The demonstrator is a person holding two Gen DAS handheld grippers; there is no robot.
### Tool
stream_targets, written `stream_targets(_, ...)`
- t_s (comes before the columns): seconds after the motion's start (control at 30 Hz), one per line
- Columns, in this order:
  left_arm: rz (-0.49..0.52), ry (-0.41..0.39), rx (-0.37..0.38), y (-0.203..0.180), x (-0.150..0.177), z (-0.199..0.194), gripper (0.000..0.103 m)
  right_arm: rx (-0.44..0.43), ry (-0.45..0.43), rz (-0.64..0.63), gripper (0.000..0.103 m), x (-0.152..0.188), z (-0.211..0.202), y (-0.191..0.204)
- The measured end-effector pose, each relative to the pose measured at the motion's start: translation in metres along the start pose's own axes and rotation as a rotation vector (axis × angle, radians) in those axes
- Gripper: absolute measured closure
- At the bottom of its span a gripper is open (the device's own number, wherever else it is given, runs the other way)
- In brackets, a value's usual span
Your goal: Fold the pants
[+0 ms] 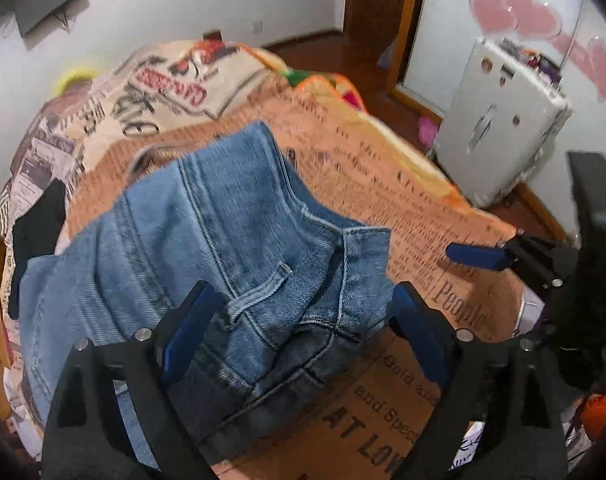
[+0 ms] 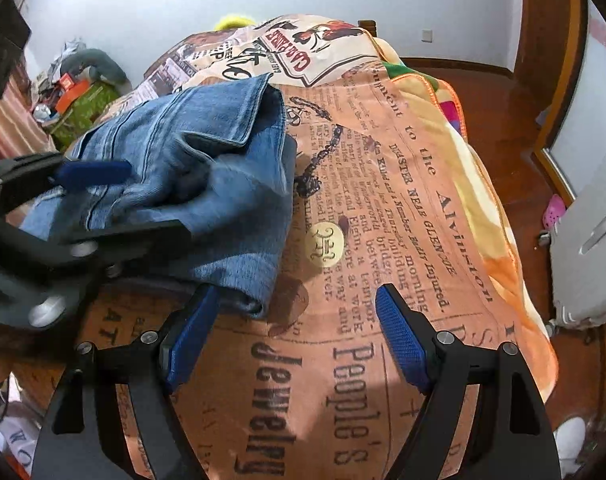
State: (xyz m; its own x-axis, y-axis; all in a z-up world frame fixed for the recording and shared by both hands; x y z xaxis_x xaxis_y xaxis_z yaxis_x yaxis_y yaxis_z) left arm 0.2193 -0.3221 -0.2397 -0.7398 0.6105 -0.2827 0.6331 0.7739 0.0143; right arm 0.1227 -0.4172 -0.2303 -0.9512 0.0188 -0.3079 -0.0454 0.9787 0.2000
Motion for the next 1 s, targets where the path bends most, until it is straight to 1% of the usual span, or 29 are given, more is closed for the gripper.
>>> stream_targets(0.1,-0.023,-0.036,-0.015,0.012,0.004,-0.019,0.013,-0.001,0.001,0.004,0.025,0.002,-0.001,-0.001)
stream_targets(0.2,-0.063,-0.071,-0.018,0.038,0.009,-0.042,0.013,-0.01,0.0,0.014,0.025,0.003,-0.002,0.0)
stream_targets(0.3,-0.106,-0.122,-0.084,0.076,0.011,-0.065,0.012,-0.027,0.0,0.018,0.025,0.002,-0.003,0.003)
stream_targets(0.33,-0.132,-0.141,-0.125,0.094,0.011,-0.073,0.009,-0.034,0.001,0.018,0.025,0.001,-0.002,0.005)
stream_targets(0.4,-0.17,-0.146,-0.167,0.124,0.009,-0.079,0.004,-0.043,0.001,0.015,0.025,0.0,-0.001,0.009)
stream_targets(0.43,-0.185,-0.14,-0.185,0.142,0.008,-0.079,0.004,-0.046,0.0,0.011,0.025,-0.001,0.0,0.012)
stream_targets(0.5,-0.212,-0.12,-0.257,0.172,0.005,-0.074,0.004,-0.052,-0.001,0.003,0.025,-0.003,0.001,0.018)
stream_targets(0.53,-0.227,-0.095,-0.312,0.19,0.002,-0.067,0.004,-0.057,0.002,0.001,0.025,-0.005,0.002,0.02)
stream_targets(0.6,-0.247,-0.034,-0.377,0.22,-0.002,-0.05,0.004,-0.066,0.005,-0.007,0.025,-0.008,0.004,0.027)
stream_targets(0.7,-0.252,0.053,-0.42,0.248,-0.005,-0.02,0.004,-0.058,0.016,-0.018,0.025,-0.014,0.01,0.035)
stream_targets(0.77,-0.238,0.121,-0.424,0.262,-0.004,0.006,0.004,-0.056,0.019,-0.019,0.025,-0.018,0.013,0.039)
stream_targets(0.83,-0.224,0.158,-0.4,0.269,-0.002,0.024,0.004,-0.057,0.025,-0.015,0.025,-0.022,0.015,0.04)
stream_targets(0.9,-0.224,0.164,-0.368,0.275,0.0,0.031,0.004,-0.066,0.034,-0.011,0.025,-0.027,0.018,0.04)
stream_targets(1.0,-0.227,0.153,-0.329,0.276,0.01,0.03,0.004,-0.069,0.043,-0.011,0.025,-0.035,0.022,0.038)
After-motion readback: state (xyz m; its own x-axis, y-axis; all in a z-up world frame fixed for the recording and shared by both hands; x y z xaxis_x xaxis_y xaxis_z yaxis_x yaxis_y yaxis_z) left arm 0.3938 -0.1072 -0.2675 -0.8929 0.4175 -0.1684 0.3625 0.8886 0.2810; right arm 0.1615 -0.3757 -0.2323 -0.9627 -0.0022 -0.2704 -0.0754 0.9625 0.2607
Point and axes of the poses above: each gripper's, at about its wrist camera, not at the fingertips, and z roughly the way its jaws point, y to its left, x to its underside, the point moved 1 cm from there along z, roughly the way its jaws point, and after that the axes turned 14 degrees about y, right-handed, at the moved point
